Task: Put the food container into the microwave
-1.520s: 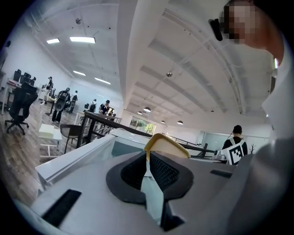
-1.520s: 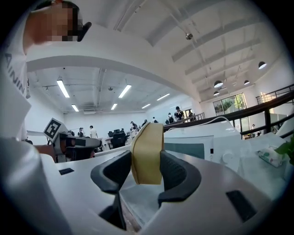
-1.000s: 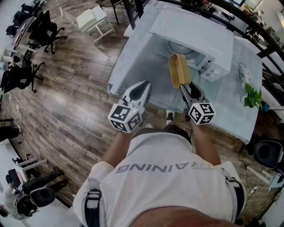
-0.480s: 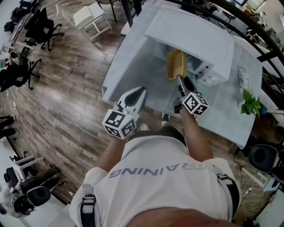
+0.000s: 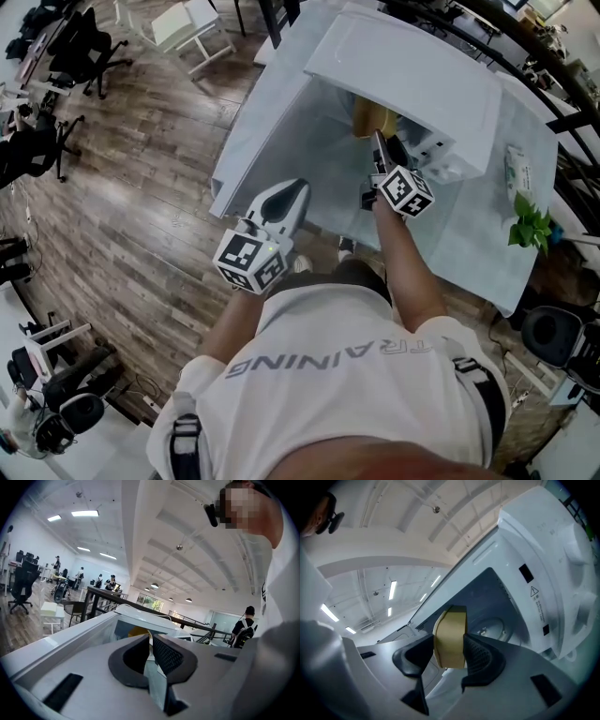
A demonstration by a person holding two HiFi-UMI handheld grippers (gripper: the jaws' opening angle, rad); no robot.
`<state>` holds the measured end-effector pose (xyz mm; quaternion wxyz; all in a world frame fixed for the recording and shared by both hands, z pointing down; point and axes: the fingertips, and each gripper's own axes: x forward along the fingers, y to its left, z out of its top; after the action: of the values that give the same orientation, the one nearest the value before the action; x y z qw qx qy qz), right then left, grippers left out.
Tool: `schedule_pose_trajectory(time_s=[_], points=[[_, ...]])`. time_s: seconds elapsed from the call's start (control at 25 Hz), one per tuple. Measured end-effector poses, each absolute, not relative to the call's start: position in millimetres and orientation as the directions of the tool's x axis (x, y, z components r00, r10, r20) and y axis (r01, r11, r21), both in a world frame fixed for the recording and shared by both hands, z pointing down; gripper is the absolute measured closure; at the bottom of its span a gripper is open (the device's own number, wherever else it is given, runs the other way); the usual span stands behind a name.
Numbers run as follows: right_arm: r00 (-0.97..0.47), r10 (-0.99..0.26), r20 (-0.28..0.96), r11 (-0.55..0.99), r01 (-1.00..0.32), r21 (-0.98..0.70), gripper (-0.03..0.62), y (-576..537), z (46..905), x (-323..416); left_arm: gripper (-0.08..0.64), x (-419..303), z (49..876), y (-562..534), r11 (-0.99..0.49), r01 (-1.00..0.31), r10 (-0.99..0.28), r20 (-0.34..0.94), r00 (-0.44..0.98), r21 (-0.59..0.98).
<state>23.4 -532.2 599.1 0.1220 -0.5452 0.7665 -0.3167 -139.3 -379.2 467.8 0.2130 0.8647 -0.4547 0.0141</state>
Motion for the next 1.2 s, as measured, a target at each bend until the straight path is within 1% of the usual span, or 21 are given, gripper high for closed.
schedule_pose_trajectory(time_s=[0.24, 0.52, 0.72, 1.0, 1.2], points=[[-0.341, -0.926, 0.16, 0.185, -0.782, -0.595, 0.379, -569.8, 610.9, 27.7, 0.511, -136.1, 473.8, -387.8, -0.486, -0.797, -0.783, 0.226, 0.579, 0.358], [-0.283, -0.944, 0.169, 0.123, -0.778, -0.617, 0.379, -601.6, 624.0, 33.0, 0.511, -140.8, 478.9, -389.3, -0.46, -0.809, -0.789, 0.249, 0.562, 0.366], [-0.281, -0.947, 0.159, 0.129, -0.78, -0.612, 0.379, -617.0, 629.0, 29.9, 0.509, -138.6, 476.2, -390.9, -0.461, -0.811, -0.789, 0.253, 0.56, 0.36], [-0.244, -0.955, 0.17, 0.07, -0.74, -0.669, 0.379, -622.8, 641.4, 38.9, 0.509, -133.1, 469.8, -391.3, -0.52, -0.788, -0.765, 0.231, 0.601, 0.329], [-0.234, -0.954, 0.19, 0.053, -0.75, -0.659, 0.376, -621.2, 641.4, 42.2, 0.51, -130.2, 468.1, -392.3, -0.526, -0.777, -0.762, 0.215, 0.611, 0.345]])
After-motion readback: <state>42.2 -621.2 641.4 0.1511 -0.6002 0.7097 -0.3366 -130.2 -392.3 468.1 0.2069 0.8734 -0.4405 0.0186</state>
